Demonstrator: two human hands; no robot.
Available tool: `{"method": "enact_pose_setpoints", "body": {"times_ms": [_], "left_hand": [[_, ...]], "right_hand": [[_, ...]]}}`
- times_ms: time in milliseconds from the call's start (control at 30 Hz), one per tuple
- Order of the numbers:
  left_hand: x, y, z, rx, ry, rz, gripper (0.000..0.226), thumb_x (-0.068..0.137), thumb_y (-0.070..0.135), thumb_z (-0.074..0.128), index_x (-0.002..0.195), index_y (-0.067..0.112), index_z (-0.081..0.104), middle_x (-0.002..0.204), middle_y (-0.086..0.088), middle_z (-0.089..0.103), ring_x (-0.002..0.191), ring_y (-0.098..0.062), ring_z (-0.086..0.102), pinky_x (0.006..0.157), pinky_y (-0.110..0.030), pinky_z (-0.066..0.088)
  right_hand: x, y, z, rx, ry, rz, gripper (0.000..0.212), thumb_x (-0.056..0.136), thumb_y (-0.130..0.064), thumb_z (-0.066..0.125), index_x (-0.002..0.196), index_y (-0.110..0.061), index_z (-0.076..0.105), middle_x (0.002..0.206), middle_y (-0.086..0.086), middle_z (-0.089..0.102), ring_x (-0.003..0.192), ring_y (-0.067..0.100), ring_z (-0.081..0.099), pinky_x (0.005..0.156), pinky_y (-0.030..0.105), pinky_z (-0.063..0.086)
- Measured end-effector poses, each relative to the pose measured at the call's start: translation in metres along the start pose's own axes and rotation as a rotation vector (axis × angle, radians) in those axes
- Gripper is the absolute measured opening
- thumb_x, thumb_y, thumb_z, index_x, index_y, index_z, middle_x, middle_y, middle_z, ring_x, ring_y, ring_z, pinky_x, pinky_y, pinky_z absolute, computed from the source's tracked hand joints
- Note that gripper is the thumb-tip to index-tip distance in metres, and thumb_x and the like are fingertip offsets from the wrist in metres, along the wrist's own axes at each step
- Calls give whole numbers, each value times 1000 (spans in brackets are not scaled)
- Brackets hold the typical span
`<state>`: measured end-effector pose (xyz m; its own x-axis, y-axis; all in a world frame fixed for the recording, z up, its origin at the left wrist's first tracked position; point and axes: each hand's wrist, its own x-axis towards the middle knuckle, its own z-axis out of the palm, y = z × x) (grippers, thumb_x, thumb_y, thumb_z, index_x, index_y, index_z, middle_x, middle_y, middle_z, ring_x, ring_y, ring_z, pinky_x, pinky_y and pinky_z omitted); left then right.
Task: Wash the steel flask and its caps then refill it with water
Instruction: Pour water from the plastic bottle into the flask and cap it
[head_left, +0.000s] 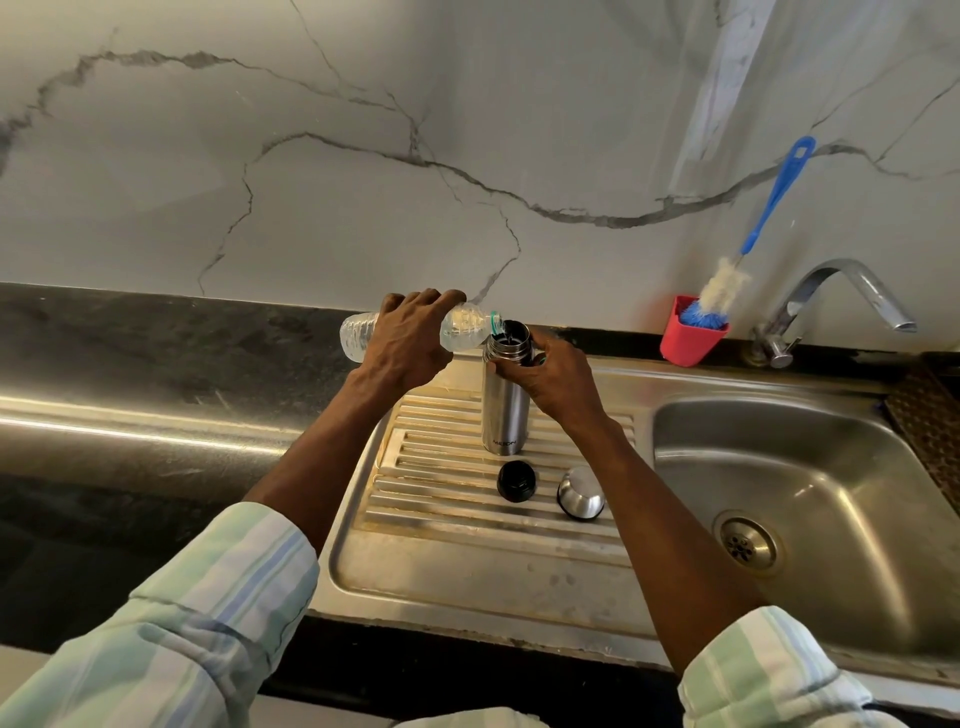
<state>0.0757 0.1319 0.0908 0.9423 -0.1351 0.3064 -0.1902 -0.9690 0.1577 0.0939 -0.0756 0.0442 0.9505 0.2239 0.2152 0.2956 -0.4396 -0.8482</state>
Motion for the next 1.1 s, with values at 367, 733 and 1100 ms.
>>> {"method": "enact_pose_setpoints", "body": {"times_ms": [367, 733, 1100], "left_hand": [[2, 0, -3, 35, -9, 20, 75, 75, 17, 81, 142, 18, 47, 132, -13, 60, 121, -36, 55, 110, -44, 29], [3, 0, -4, 55, -18, 38, 74, 76, 16, 80, 142, 18, 47, 133, -14, 59, 122, -37, 54, 110, -45, 27], [6, 0, -4, 58, -19, 57, 75, 76, 14, 80, 142, 18, 47, 133, -14, 59, 121, -37, 53, 110, -45, 27]], "right_hand": [[-1, -2, -1, -12, -1, -9, 60, 76, -54, 76, 129, -31, 61, 116, -7, 70, 103, 9, 62, 90, 37, 54], [-2, -2, -1, -23, -1, -8, 63, 75, -59, 73, 130, -33, 60, 117, -10, 69, 105, 8, 62, 89, 39, 54], [-3, -2, -2, -37, 9, -11, 62, 75, -59, 73, 130, -34, 60, 117, -10, 70, 106, 9, 62, 90, 39, 53]]}}
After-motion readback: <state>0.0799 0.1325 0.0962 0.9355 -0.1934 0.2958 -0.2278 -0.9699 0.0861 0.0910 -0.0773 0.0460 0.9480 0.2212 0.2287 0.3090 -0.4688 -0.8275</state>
